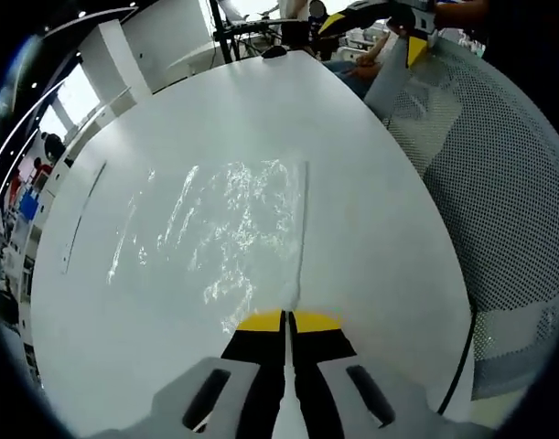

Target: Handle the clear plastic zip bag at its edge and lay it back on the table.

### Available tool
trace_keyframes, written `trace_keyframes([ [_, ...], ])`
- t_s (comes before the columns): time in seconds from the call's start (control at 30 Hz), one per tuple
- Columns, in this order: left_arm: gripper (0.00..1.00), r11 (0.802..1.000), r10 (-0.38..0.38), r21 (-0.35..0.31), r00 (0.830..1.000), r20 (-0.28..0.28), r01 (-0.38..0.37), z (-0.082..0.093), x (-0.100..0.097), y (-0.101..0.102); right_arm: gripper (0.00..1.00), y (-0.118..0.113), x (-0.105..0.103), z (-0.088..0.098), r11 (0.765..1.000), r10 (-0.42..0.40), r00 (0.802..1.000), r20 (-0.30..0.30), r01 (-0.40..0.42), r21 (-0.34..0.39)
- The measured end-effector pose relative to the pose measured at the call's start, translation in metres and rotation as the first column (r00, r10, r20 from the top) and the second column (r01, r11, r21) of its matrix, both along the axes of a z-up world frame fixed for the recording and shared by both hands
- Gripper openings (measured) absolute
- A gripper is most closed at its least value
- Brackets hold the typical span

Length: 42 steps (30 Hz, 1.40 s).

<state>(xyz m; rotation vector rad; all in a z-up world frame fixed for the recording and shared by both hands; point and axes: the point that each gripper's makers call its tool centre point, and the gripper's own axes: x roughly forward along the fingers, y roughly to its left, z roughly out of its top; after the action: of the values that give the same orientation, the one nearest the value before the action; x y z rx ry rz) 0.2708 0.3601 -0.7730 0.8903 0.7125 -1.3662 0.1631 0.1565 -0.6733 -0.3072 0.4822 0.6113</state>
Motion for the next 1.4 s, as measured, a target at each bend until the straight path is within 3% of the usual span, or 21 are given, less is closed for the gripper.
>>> trace_keyframes([
  [0.37,0.00,0.999,0.047,-0.009,0.999,-0.008,-0.047,0.005,-0.003,0.004,0.70,0.003,-0.003,0.001,0.999,0.034,0.999,-0.005,-0.034,-0.038],
  [1.0,0.00,0.999,0.014,0.036,0.997,0.075,-0.017,0.027,-0.022,0.001,0.69,0.008,0.006,0.013,0.993,0.091,0.996,0.017,-0.089,-0.071],
  [1.4,0.00,1.000,0.018,0.022,0.994,0.104,-0.020,0.047,-0.033,-0.004,0.63,0.024,0.011,0.024,0.989,0.138,0.990,0.031,-0.137,-0.053],
])
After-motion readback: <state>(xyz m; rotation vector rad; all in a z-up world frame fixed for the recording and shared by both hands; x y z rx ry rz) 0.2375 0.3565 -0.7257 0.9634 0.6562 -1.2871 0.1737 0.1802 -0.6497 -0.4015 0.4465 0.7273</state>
